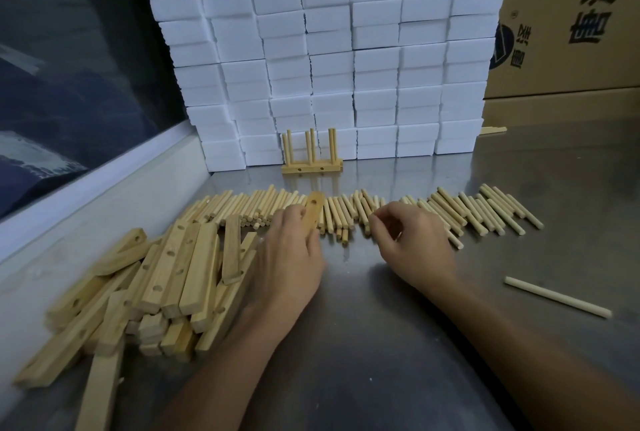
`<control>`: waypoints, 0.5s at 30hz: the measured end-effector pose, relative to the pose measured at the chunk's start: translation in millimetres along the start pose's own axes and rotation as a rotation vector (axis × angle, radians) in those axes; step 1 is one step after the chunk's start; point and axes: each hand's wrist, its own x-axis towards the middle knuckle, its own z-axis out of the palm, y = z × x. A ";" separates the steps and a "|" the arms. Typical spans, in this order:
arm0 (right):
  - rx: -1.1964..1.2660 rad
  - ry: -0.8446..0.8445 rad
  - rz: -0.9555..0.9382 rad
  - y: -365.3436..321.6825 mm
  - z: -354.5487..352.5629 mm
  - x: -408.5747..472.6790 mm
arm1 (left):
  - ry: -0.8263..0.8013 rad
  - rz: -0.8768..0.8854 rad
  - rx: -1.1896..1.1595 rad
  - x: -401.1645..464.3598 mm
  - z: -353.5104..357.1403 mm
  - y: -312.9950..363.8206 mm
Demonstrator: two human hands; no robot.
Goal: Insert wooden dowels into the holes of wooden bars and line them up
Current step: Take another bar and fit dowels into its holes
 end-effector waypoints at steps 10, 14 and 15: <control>0.596 -0.210 0.254 -19.8 14.8 -2.8 | -0.164 -0.360 -0.892 1.3 6.7 5.6; 0.713 -0.242 0.293 -20.8 11.4 -2.2 | -0.281 -0.353 -0.995 -2.3 2.8 9.5; 0.727 -0.248 0.309 -20.1 10.5 -1.7 | -0.310 -0.370 -1.024 -2.8 2.8 9.4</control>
